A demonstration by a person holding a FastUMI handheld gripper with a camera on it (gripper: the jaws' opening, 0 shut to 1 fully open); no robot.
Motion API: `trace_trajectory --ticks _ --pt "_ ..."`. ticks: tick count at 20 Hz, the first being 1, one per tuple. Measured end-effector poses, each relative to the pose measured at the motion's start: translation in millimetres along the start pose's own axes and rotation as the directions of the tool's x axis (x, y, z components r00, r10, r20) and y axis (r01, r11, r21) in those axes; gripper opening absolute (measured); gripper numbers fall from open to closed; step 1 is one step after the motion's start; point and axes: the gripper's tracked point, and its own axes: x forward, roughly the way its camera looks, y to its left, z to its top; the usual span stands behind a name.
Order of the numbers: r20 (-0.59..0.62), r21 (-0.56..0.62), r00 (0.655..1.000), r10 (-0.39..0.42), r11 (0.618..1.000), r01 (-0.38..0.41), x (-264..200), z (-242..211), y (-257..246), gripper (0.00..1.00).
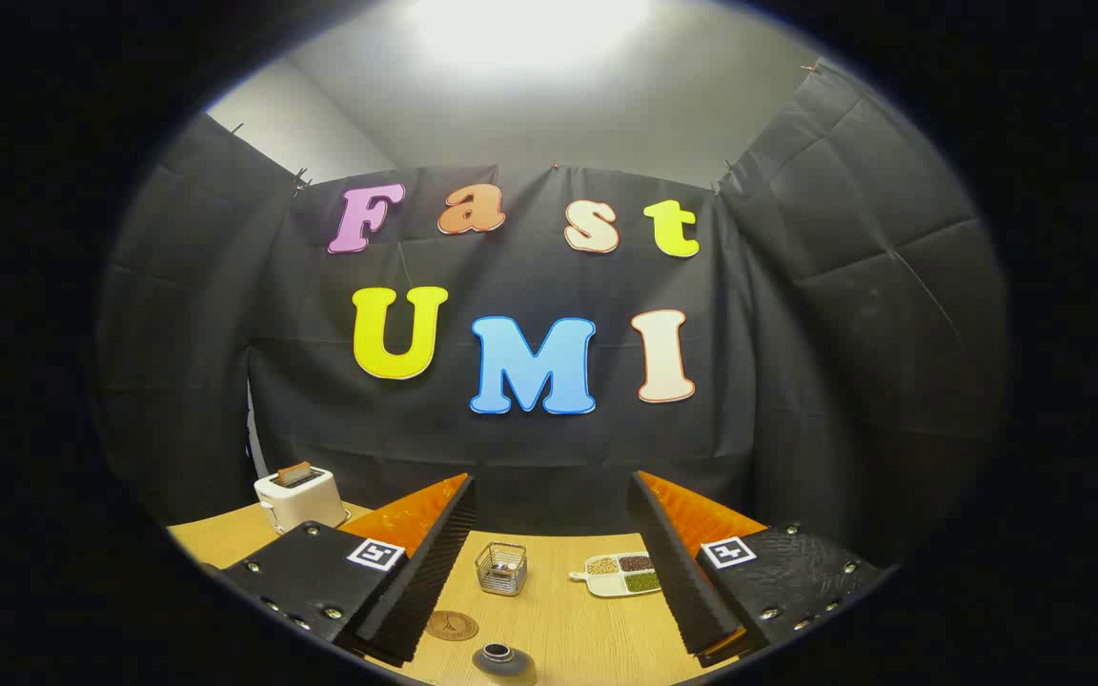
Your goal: Take the bottle from table, then pour the juice into the cup, finally place the bottle on the coaster
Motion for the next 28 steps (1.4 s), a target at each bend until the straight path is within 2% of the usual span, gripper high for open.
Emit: trace_trajectory --ticks 19,28 --pt "0.004 0.024 1.0 0.011 1.0 -0.011 -14 -24 1 0.97" --pt "-0.06 0.047 0.996 0.065 0.997 -0.062 -18 -116 28 0.98"
